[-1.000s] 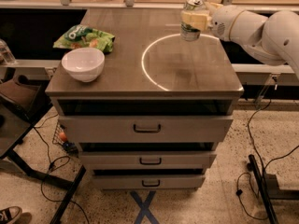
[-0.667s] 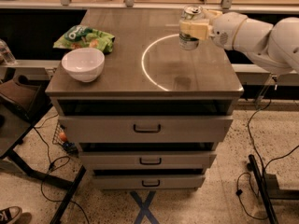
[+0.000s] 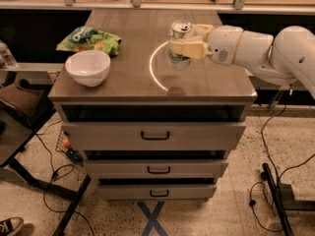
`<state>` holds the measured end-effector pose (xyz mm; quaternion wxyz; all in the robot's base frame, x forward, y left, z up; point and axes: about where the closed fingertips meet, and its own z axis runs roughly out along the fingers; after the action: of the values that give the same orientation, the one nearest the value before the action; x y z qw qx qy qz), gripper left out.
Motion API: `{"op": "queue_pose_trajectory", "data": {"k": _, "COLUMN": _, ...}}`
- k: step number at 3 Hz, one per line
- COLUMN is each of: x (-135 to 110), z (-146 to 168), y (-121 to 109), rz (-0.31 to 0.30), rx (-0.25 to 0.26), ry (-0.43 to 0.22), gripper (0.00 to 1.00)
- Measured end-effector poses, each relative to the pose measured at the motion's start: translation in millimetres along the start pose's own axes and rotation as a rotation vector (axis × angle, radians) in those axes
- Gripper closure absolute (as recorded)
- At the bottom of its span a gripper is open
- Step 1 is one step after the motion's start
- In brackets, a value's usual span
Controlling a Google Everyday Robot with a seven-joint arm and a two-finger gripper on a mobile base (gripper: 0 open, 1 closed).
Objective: Move 7up can near white bowl
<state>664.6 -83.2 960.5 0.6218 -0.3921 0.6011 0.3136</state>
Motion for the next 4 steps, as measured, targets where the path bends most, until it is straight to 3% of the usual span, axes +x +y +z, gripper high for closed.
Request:
{"op": "queue_pose_trajectory", "data": {"k": 2, "x": 12.3, "z": 36.7, "y": 51.1, "rz": 0.041, "rx": -0.225, "ry": -0.028, "gripper": 1.00}}
{"op": "queue_pose_trajectory", "data": {"k": 3, "x": 26.0, "z": 66.8, "y": 64.4, "rz": 0.059, "rx": -0.307, "ry": -0.035, "gripper": 1.00}}
{"op": "queue_pose_trajectory", "data": {"k": 4, "x": 29.3, "z": 85.8, "y": 70.2, "rz": 0.045, "rx": -0.330, "ry": -0.044, "gripper": 1.00}}
